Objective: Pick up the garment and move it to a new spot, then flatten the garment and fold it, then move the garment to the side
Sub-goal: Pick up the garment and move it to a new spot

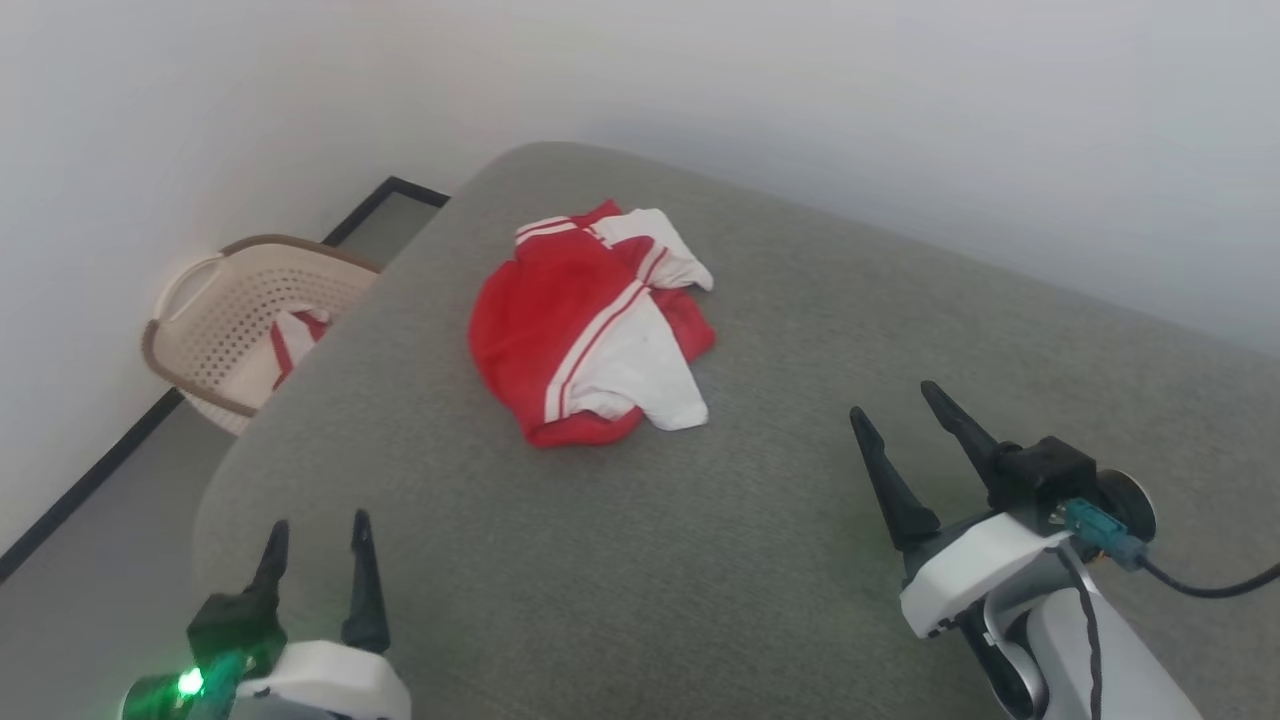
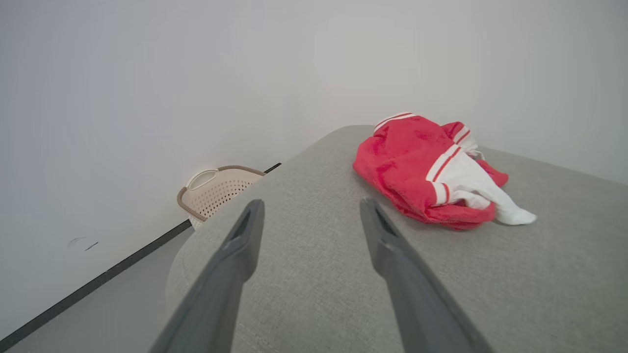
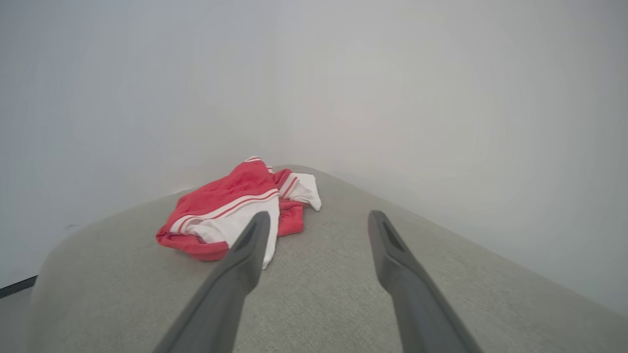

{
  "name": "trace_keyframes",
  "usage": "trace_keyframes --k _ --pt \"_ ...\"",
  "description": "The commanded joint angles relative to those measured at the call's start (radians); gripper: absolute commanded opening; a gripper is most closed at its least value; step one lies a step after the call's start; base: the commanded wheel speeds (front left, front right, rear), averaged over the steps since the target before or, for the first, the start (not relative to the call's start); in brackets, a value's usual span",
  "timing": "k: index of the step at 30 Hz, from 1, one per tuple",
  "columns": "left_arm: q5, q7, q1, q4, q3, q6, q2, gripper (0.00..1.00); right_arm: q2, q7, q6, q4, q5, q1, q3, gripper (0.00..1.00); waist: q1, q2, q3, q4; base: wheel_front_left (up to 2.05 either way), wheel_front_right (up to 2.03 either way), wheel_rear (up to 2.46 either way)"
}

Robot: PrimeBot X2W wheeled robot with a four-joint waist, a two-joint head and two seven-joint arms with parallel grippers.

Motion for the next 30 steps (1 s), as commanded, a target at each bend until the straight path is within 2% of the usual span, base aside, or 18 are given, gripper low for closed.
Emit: trace_keyframes --k 1,6,9,13,21,25,30 --pt "0.005 -0.005 -0.028 0.0 -0.008 -0.012 -0.002 1.0 -0.007 -0.006 0.0 -0.008 -0.002 -0.004 0.0 1.0 0.0 0.0 0.023 -0.033 0.0 0.0 0.0" --pt "0.026 -0.005 -0.166 0.054 -0.042 -0.061 0.009 1.0 -0.044 -0.006 0.0 -0.023 0.003 -0.029 0.0 1.0 0.0 0.0 0.104 -0.134 0.0 0.0 0.0" --pt "0.036 0.008 -0.308 0.16 -0.066 -0.085 0.037 1.0 -0.071 -0.006 0.0 -0.034 0.015 -0.049 -0.004 1.0 0.0 0.0 0.16 -0.199 0.0 0.0 0.0" --pt "0.017 0.097 -0.513 0.327 -0.078 -0.113 0.099 1.0 -0.101 -0.006 0.0 -0.051 0.028 -0.075 -0.007 1.0 0.0 0.0 0.233 -0.281 0.0 0.0 0.0" --pt "-0.099 0.398 -0.804 0.626 -0.068 -0.14 0.202 1.0 -0.128 -0.006 0.0 -0.08 0.053 -0.114 -0.03 1.0 0.0 0.0 0.346 -0.399 0.0 0.0 0.0" --pt "-0.16 0.572 -0.887 0.718 -0.093 -0.141 0.232 1.0 -0.134 -0.006 0.0 -0.091 0.061 -0.13 -0.042 1.0 0.0 0.0 0.392 -0.434 0.0 0.0 0.0" --pt "-0.221 0.737 -0.912 0.792 -0.145 -0.141 0.264 1.0 -0.147 -0.006 0.0 -0.11 0.067 -0.153 -0.036 1.0 0.0 0.0 0.444 -0.467 0.0 0.0 0.0"
